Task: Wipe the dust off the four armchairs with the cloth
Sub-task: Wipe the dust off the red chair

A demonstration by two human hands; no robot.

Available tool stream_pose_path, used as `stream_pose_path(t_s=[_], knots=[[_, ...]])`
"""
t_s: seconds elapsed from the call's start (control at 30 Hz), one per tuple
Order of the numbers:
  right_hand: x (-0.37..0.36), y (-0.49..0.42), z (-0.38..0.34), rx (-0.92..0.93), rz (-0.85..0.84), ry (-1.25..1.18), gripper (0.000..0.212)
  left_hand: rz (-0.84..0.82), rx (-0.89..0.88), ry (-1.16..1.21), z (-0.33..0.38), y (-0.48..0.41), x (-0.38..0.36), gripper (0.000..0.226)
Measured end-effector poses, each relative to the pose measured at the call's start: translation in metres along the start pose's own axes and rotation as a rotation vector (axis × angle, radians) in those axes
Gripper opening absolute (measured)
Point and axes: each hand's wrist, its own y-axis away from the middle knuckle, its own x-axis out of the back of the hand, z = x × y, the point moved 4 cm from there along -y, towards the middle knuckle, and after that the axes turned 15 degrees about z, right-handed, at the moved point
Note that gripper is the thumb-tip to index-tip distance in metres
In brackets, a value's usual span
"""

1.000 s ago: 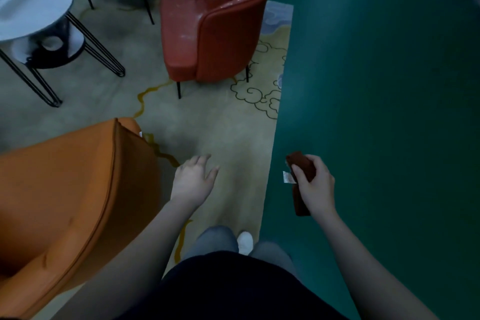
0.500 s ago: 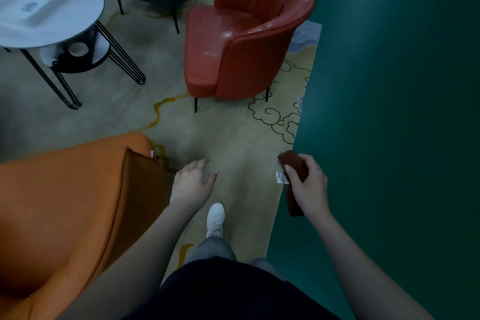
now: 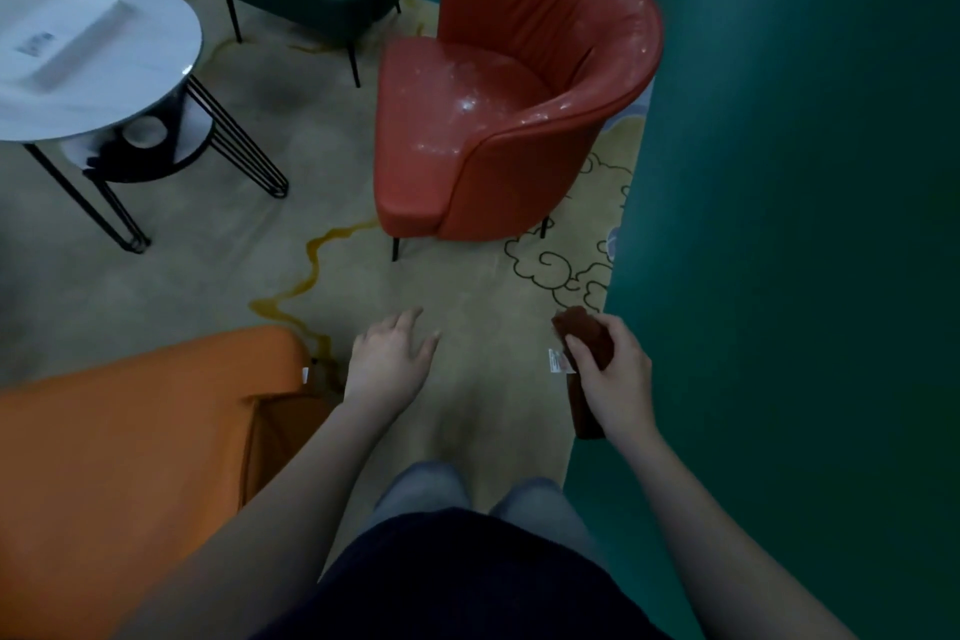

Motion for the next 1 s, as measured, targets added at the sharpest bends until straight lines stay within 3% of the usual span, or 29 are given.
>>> stream_pose_path(t_s=[1.0], knots=[[-0.075, -0.266, -0.015, 0.106, -0.178, 0.01, 0.022, 0.065, 0.156, 0.037, 0.096, -0.198, -0.051, 0.049]])
